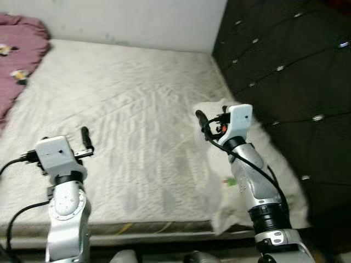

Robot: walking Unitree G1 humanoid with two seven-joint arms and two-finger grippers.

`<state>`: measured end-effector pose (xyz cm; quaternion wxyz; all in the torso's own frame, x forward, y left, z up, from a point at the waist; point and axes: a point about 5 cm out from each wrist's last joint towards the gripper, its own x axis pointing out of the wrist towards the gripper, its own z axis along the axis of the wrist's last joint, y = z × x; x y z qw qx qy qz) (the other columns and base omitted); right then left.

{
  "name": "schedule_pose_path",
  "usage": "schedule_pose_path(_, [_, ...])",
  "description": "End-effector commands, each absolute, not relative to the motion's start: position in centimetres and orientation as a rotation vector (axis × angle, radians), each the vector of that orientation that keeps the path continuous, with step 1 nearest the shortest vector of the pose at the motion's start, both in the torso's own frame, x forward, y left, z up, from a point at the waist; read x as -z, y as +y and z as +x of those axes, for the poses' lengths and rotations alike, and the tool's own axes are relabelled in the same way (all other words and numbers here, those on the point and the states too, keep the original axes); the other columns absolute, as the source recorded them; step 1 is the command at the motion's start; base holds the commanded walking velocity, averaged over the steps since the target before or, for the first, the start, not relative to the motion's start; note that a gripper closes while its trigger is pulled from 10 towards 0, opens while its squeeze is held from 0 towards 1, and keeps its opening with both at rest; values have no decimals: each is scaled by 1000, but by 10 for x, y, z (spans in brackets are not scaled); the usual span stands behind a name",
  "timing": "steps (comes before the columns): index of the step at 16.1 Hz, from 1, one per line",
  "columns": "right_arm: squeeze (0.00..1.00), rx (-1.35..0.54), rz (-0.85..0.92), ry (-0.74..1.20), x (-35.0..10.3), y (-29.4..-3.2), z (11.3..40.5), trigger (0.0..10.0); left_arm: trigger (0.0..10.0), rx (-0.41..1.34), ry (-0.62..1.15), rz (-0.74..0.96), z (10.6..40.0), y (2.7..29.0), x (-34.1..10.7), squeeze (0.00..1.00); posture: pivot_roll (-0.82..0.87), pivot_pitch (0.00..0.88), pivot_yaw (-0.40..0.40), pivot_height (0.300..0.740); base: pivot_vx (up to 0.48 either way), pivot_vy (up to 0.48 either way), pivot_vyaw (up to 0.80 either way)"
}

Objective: Clean up the room

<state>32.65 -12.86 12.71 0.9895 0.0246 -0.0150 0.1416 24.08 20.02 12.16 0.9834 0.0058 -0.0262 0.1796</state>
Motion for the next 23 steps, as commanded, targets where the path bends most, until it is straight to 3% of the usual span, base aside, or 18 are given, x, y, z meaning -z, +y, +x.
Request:
schedule_pose_path(1, [0, -271, 37, -43, -130, -134, 327, 10000, 10000, -351, -45, 6, 242, 197, -121, 0, 55, 0, -82, 740, 0, 480, 800])
schedule_pose_path(15, [0, -247, 31, -24, -127, -136, 330, 10000, 10000, -341, -54, 1, 246, 194, -122, 0, 52, 0, -86, 740, 0, 480, 31])
schedule_pose_path(23, [0, -245, 25, -13, -124, -136, 329, 10000, 10000, -330, -53, -4, 247, 193, -122, 0, 52, 0, -85, 740, 0, 480, -361])
